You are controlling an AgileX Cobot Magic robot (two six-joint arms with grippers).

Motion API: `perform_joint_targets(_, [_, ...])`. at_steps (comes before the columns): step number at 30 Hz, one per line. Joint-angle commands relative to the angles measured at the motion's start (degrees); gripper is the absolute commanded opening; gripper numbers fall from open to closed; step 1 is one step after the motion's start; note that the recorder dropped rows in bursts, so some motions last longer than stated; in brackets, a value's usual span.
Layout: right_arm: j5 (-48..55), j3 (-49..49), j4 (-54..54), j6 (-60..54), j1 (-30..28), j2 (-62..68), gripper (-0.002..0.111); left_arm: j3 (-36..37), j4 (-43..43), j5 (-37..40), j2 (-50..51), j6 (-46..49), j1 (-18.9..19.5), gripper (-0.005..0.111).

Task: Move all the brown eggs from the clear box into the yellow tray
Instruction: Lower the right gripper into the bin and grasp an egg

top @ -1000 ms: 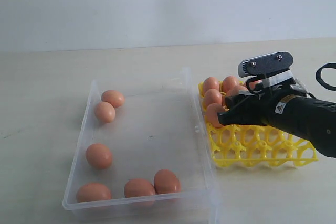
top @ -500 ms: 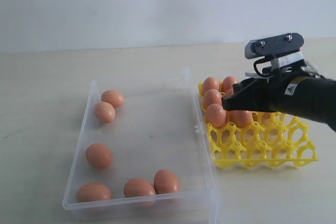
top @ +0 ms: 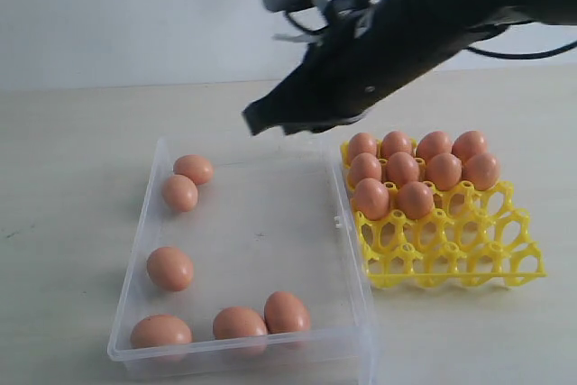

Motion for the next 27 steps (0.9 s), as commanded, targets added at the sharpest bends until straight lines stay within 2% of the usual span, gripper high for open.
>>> perform_joint_targets(1, [10.9, -8.1, 9.7, -6.9, 5.3, 10.0, 0.023, -0.2, -0.3, -0.4, -0.3, 0.0, -0.1, 0.0])
perform_joint_targets(5, [17.9, -15.1, 13.3, -6.9, 7.8, 18.9, 0.05, -0.2, -0.3, -0.4, -0.3, 0.0, -0.1, 0.0])
perform_joint_targets(8, [21.2, -19.6, 13.3, -6.9, 8.8, 24.4, 0.063, -0.2, -0.3, -0.4, -0.3, 0.0, -0.1, 0.0])
perform_joint_targets(13, [24.3, -29.8, 12.7, -6.7, 10.2, 33.5, 0.064, -0.2, -0.3, -0.4, -0.3, 0.0, -0.1, 0.0])
perform_joint_targets(20, [26.2, -36.9, 7.7, -6.4, 10.2, 40.1, 0.064, -0.2, -0.3, -0.4, -0.3, 0.0, -0.1, 0.0])
perform_joint_targets(21, [26.2, -37.8, 6.9, -6.4, 10.2, 40.6, 0.063, -0.2, -0.3, -0.4, -0.3, 0.0, -0.1, 0.0])
perform_joint_targets(23, [26.1, -39.1, 6.0, -6.6, 10.2, 41.6, 0.055, -0.2, -0.3, -0.4, -0.3, 0.0, -0.1, 0.0])
perform_joint_targets(27, [23.9, -39.4, 5.8, -8.1, 10.2, 41.9, 0.021, -0.2, -0.3, -0.4, -0.3, 0.0, -0.1, 0.0])
